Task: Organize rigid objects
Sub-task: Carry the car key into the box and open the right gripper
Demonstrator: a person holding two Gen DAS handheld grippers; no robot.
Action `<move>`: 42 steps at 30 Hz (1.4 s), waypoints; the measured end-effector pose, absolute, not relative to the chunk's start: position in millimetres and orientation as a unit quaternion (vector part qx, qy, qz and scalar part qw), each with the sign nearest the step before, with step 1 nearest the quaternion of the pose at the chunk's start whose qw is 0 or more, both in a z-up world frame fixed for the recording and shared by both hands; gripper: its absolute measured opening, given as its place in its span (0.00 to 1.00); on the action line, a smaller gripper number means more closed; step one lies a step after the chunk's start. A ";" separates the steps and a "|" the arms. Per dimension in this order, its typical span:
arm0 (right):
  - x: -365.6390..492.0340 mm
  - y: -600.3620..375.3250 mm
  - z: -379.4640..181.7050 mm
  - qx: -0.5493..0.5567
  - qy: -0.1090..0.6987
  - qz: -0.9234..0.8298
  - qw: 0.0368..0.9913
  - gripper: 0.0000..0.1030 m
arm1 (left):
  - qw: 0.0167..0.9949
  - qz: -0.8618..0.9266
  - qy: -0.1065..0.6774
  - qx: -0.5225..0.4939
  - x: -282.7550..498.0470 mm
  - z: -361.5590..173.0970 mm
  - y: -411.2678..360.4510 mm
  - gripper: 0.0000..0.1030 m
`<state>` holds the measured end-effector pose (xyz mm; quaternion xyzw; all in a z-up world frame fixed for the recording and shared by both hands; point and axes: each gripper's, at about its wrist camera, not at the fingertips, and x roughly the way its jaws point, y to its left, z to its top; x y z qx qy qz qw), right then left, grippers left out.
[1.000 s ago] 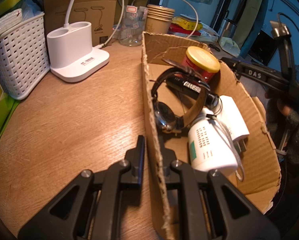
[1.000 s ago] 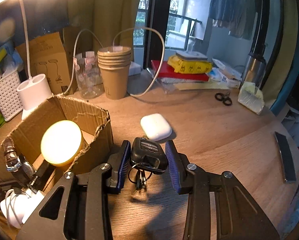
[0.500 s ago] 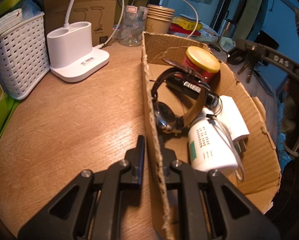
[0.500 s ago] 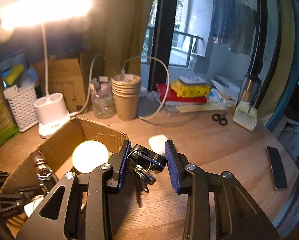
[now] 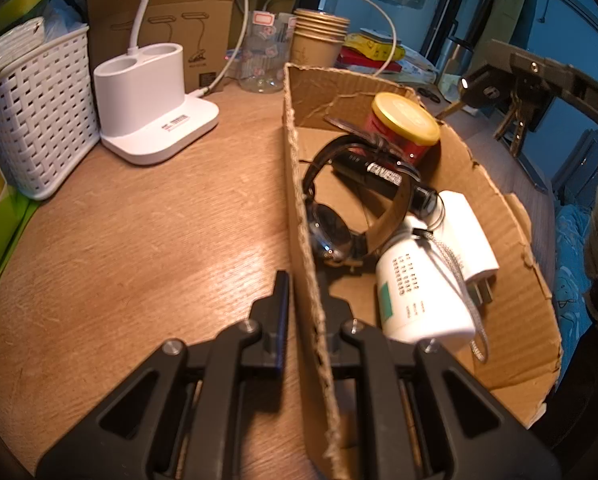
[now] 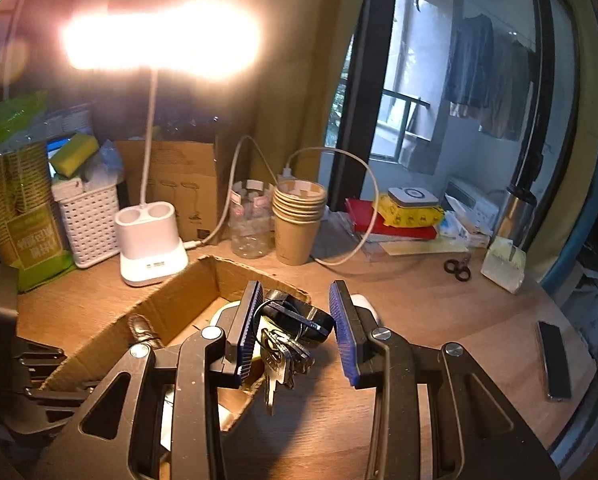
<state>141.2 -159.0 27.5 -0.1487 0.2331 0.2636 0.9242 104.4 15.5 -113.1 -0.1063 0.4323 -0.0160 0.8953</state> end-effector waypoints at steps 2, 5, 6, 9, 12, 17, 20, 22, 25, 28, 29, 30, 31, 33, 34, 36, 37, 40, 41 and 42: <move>138.8 -156.1 28.5 -0.149 0.230 0.267 0.924 0.36 | 0.895 -0.016 0.432 -0.106 104.3 -113.1 15.5 0.12; 135.2 -151.5 28.4 -0.152 0.227 0.270 0.923 0.36 | 0.895 -0.016 0.432 -0.106 104.3 -113.1 15.6 0.12; 133.9 -149.9 28.5 -0.153 0.225 0.271 0.923 0.36 | 0.895 -0.016 0.432 -0.106 104.3 -113.1 15.6 0.12; 130.8 -147.6 31.0 -0.156 0.218 0.271 0.924 0.36 | 0.895 -0.016 0.432 -0.106 104.3 -113.1 15.5 0.12; 126.6 -147.1 35.2 -0.155 0.210 0.272 0.926 0.36 | 0.895 -0.016 0.432 -0.106 103.9 -113.1 16.1 0.12; 117.2 -143.7 42.5 -0.154 0.199 0.282 0.926 0.36 | 0.895 -0.016 0.432 -0.106 104.3 -113.1 15.6 0.12; 111.3 -138.2 46.0 -0.154 0.193 0.293 0.924 0.36 | 0.895 -0.016 0.432 -0.106 104.3 -113.1 15.6 0.12; 106.8 -132.8 46.4 -0.156 0.190 0.301 0.921 0.36 | 0.895 -0.016 0.432 -0.106 104.3 -113.1 15.6 0.12; 103.1 -123.8 43.8 -0.163 0.191 0.312 0.916 0.36 | 0.895 -0.016 0.432 -0.106 104.3 -113.1 15.6 0.12; 103.6 -114.3 37.9 -0.171 0.198 0.319 0.911 0.36 | 0.895 -0.016 0.432 -0.106 104.3 -113.1 15.6 0.12; 103.8 -112.8 36.3 -0.173 0.198 0.320 0.911 0.36 | 0.895 -0.016 0.432 -0.106 104.3 -113.1 15.6 0.12; 103.7 -111.0 34.9 -0.175 0.198 0.320 0.910 0.36 | 0.895 -0.016 0.432 -0.106 104.4 -113.2 15.6 0.12; 104.5 -109.5 33.2 -0.176 0.201 0.322 0.908 0.36 | 0.895 -0.016 0.432 -0.106 104.3 -113.1 15.6 0.12; 107.1 -108.1 29.9 -0.177 0.206 0.321 0.907 0.36 | 0.895 -0.016 0.432 -0.106 104.0 -113.1 16.2 0.12; 108.2 -107.6 28.5 -0.177 0.208 0.321 0.907 0.35 | 0.895 -0.016 0.432 -0.106 104.3 -113.1 15.6 0.12; 109.6 -107.5 27.4 -0.176 0.210 0.322 0.906 0.35 | 0.895 -0.016 0.432 -0.106 104.3 -113.2 15.6 0.12; 109.2 -106.9 27.3 -0.177 0.210 0.323 0.906 0.35 | 0.895 -0.016 0.432 -0.106 104.3 -113.1 15.6 0.12; 109.9 -104.0 25.7 -0.178 0.212 0.329 0.903 0.35 | 0.895 -0.016 0.432 -0.106 104.3 -113.1 15.6 0.12; 111.5 -102.4 23.4 -0.179 0.215 0.331 0.901 0.34 | 0.895 -0.016 0.432 -0.106 104.3 -113.1 15.6 0.12; 112.3 -100.6 21.0 -0.180 0.218 0.332 0.900 0.25 | 0.895 -0.016 0.432 -0.106 104.3 -113.1 15.6 0.12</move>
